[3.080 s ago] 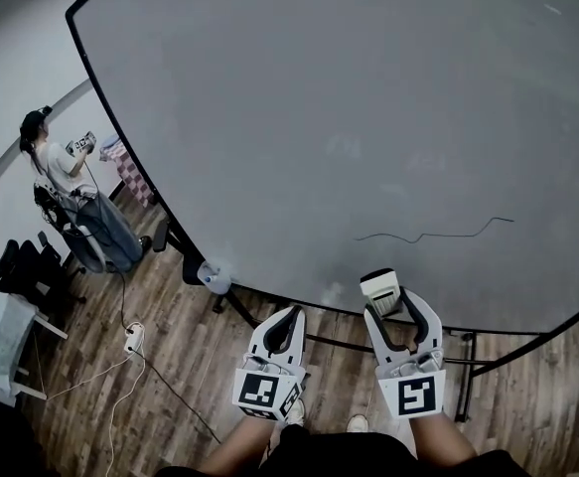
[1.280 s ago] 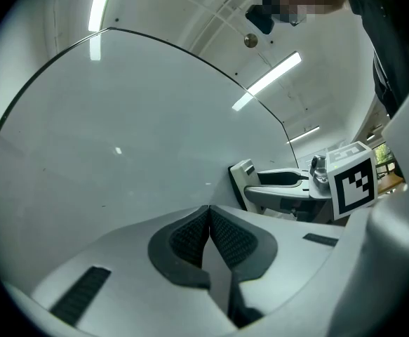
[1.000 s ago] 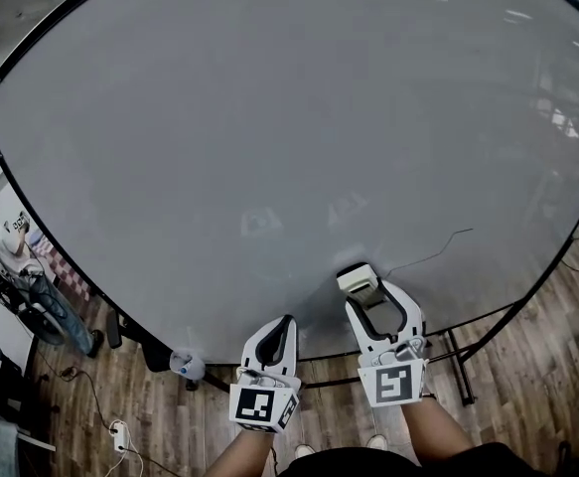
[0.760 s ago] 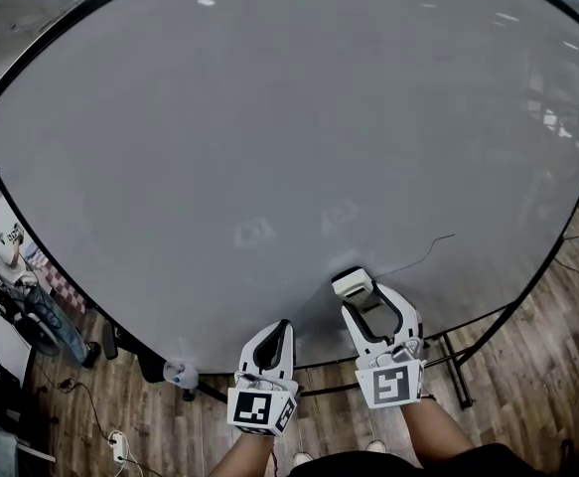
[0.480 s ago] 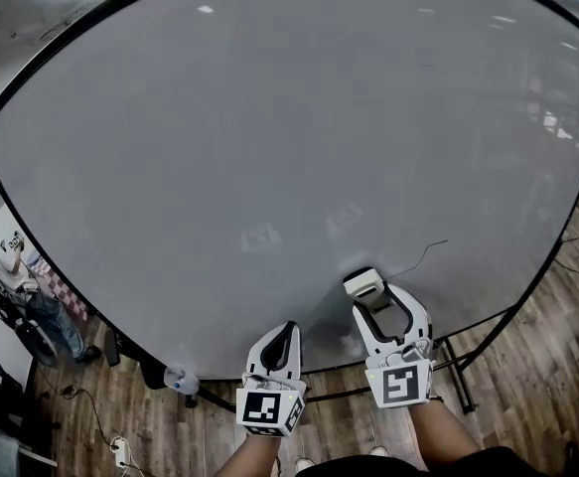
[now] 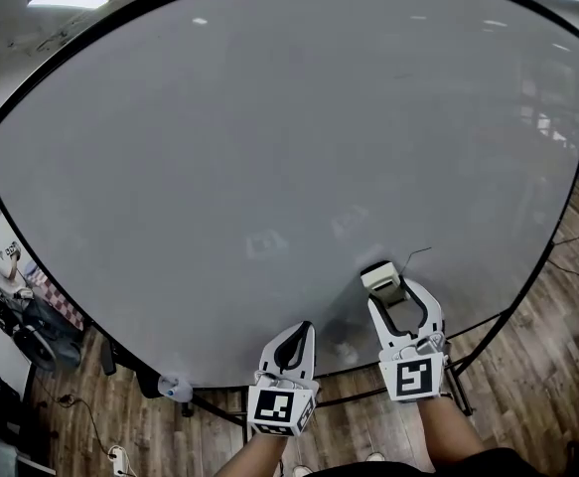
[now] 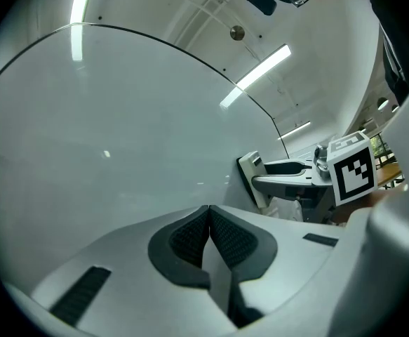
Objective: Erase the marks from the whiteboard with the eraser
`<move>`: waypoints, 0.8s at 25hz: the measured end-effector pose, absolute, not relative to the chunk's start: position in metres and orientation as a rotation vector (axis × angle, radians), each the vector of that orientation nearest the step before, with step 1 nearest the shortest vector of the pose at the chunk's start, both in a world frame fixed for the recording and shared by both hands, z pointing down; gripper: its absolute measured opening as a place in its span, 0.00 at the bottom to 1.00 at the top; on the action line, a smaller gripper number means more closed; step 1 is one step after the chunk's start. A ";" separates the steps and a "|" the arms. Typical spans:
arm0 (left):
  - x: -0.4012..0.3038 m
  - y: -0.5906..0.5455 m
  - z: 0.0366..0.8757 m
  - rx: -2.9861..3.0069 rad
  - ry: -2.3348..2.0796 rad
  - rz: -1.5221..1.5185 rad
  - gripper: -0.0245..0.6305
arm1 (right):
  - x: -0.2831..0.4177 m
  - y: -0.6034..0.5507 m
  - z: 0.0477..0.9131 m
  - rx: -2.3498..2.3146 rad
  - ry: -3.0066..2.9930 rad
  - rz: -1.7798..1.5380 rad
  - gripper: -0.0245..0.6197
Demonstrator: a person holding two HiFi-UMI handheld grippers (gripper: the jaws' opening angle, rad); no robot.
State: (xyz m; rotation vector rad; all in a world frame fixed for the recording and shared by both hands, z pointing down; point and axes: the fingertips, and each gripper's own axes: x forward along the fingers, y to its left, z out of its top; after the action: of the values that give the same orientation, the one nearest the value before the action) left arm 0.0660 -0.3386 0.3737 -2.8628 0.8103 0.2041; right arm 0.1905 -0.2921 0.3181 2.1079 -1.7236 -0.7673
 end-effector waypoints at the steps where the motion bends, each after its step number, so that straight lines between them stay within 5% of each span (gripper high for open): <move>1: 0.070 -0.337 0.371 -2.862 0.801 0.209 0.07 | 0.195 -0.290 0.316 2.114 -1.713 -0.769 0.42; 20: 0.081 -0.329 0.352 -2.842 0.789 0.239 0.07 | 0.293 -0.250 0.276 2.361 -1.455 -0.743 0.43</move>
State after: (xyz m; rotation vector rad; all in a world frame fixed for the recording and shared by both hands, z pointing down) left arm 0.0805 -0.3287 0.3524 -2.8420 0.7886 0.2388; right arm 0.2930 -0.2503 0.2755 2.3610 -1.4548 -0.7429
